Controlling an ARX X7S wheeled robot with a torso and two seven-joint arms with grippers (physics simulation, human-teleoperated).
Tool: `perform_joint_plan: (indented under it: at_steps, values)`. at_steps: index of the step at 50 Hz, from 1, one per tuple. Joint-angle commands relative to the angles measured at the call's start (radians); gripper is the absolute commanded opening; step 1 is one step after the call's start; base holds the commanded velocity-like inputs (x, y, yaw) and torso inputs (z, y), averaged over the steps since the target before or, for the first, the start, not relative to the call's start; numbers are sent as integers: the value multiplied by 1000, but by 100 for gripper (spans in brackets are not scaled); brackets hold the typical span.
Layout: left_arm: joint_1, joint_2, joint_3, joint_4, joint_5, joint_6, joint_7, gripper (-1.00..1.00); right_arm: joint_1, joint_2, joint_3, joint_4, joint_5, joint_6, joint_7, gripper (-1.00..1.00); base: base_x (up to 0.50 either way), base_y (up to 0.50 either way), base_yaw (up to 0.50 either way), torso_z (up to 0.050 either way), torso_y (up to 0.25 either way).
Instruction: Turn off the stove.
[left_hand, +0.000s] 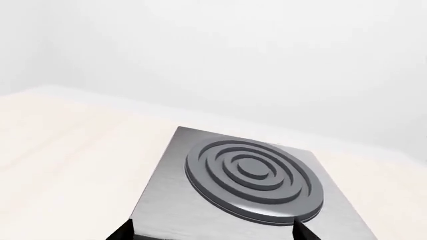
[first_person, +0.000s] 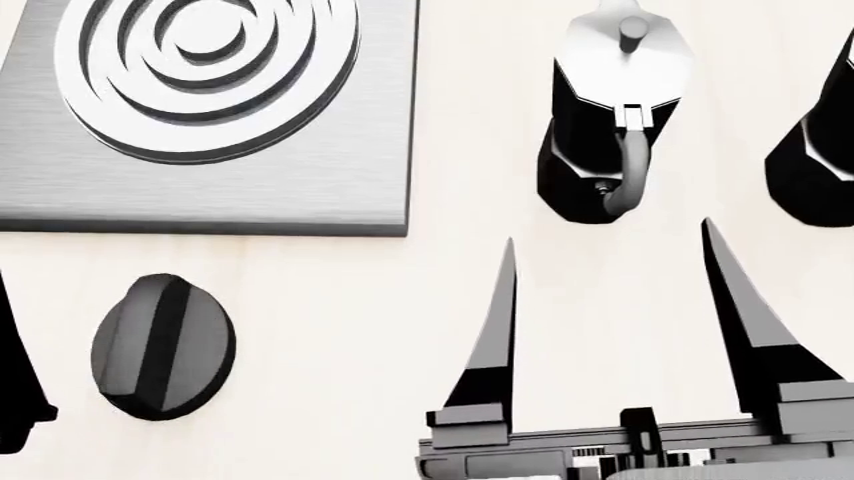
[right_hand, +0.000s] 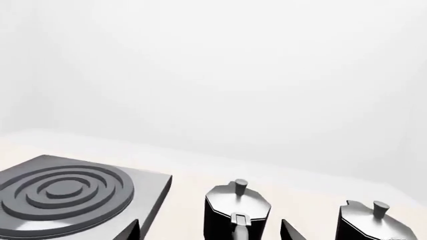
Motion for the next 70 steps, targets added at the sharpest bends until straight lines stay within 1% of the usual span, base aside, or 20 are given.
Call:
perform_joint_plan:
  at_steps: [1, 47, 59, 70]
  values:
    - [-9, 10, -39, 30, -20, -15, 15, 100, 42, -12, 20, -34, -11, 47, -23, 100, 0, 0, 0, 0, 0]
    - [-152, -29, -90, 124, -160, -73, -80, 100, 241, -7, -2, -115, 33, 204, -26, 100, 0, 0, 0, 0, 0]
    - [-214, -21, -75, 111, -164, -88, -102, 100, 291, -12, -6, -97, 47, 214, -32, 100, 0, 0, 0, 0, 0]
    - [-288, -20, -73, 120, -202, -115, -143, 100, 337, -14, -6, -90, 62, 233, -37, 100, 0, 0, 0, 0, 0]
